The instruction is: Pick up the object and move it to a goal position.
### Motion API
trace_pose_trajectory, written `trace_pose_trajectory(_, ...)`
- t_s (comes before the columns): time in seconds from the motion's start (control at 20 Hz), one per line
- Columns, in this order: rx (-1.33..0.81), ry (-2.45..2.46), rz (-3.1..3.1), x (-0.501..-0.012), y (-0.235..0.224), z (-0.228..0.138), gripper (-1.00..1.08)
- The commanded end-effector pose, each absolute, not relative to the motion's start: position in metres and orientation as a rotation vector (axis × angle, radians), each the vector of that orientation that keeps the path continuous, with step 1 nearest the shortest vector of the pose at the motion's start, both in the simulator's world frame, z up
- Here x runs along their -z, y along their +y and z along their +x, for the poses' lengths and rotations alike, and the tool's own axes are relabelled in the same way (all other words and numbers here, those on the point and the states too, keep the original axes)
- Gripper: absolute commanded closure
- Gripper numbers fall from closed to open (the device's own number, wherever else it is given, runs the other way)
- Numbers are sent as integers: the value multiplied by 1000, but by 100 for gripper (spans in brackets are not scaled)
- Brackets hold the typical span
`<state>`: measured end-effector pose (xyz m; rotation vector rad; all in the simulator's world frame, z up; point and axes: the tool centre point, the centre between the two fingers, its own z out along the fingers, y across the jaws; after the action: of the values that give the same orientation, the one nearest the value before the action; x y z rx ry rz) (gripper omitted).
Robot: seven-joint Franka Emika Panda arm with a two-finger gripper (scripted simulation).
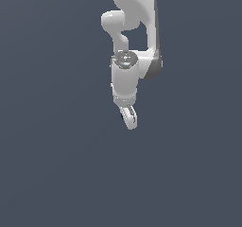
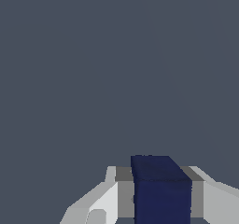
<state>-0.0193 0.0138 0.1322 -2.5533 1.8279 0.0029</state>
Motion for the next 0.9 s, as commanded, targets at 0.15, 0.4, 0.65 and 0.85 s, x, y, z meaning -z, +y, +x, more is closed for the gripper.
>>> trace_pose_trajectory(0.15,-2,1829,-2553,-186,48,-37,108)
trace_pose_trajectory(0.4,1,1831,-2554,-238,80,-53,108)
trace_pose_trajectory(0.65,4,1831,-2555,-286,110,-67,108)
trace_pose_trajectory(0.85,4,1831,-2555,-319,131,-76,108)
